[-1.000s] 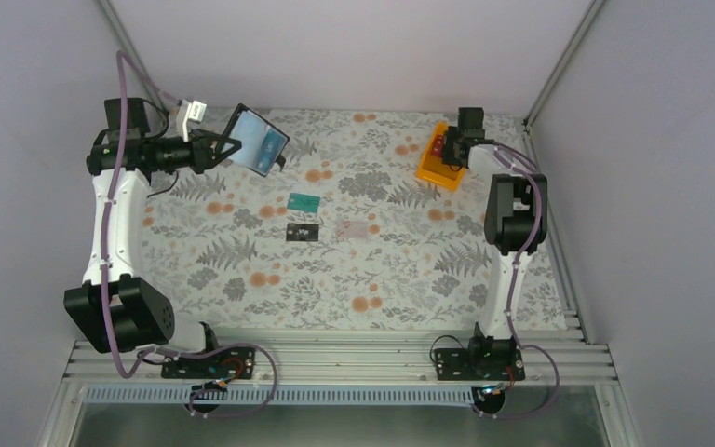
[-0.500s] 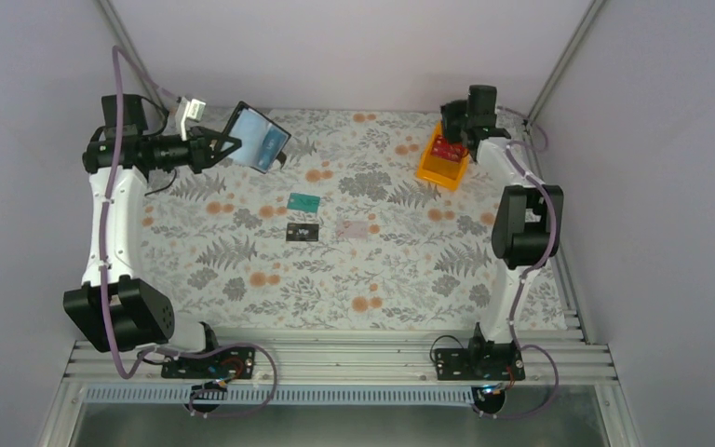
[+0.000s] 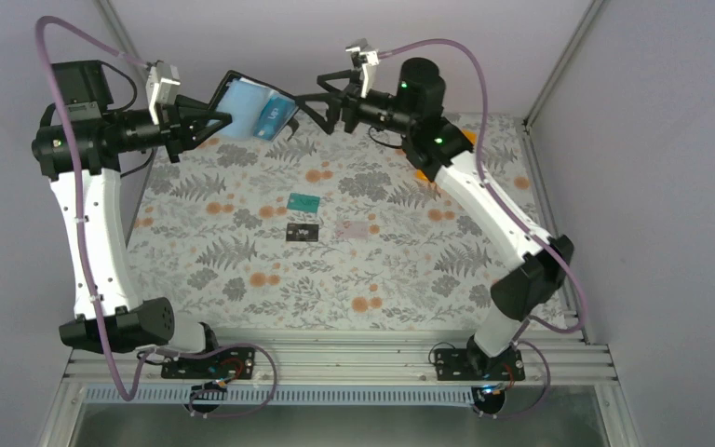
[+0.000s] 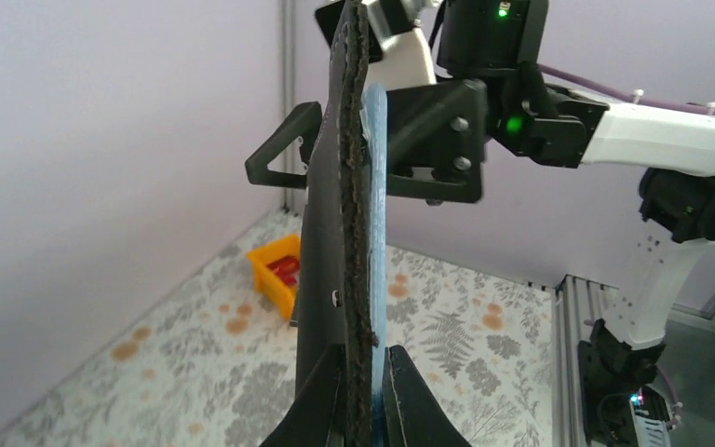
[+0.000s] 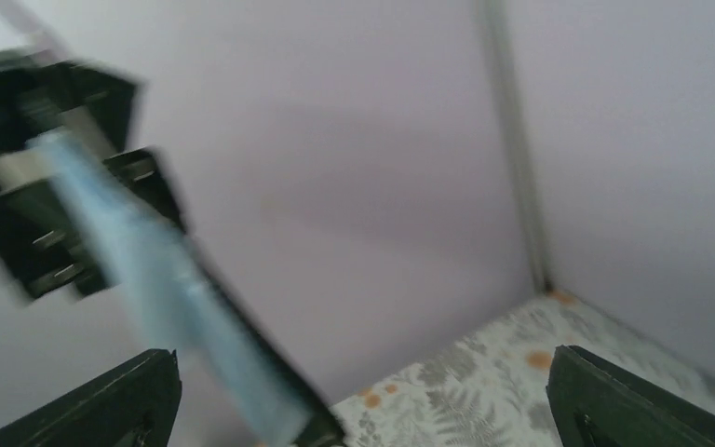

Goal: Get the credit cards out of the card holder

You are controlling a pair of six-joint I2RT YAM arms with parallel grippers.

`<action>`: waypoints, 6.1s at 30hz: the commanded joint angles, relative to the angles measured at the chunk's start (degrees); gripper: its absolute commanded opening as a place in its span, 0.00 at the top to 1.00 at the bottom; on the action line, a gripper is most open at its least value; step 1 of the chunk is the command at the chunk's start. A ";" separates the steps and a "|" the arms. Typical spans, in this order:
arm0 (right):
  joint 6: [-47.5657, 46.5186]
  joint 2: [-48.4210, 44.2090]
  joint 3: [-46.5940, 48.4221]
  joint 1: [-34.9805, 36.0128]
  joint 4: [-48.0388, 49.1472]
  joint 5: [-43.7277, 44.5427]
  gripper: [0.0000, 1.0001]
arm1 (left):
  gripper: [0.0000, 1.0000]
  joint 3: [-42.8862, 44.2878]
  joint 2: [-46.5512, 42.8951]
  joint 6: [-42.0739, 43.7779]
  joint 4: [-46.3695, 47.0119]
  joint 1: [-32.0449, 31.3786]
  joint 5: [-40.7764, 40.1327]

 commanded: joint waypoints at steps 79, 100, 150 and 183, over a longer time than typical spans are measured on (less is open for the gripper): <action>-33.78 11.38 19.82 12.75 -32.98 -13.28 0.96 | 0.78 -30.22 -10.40 -13.35 23.15 -7.63 -12.96; -31.30 16.20 25.43 12.72 -30.54 -14.22 0.96 | 0.98 -23.69 -9.15 -5.23 12.81 -8.64 4.80; -38.08 6.56 11.87 3.73 -30.95 -26.01 0.96 | 0.98 -20.33 -7.57 1.68 6.11 0.61 2.68; -37.88 4.38 6.93 -0.92 -31.40 -20.50 0.96 | 0.98 -17.55 -7.87 7.08 6.23 -1.31 -16.86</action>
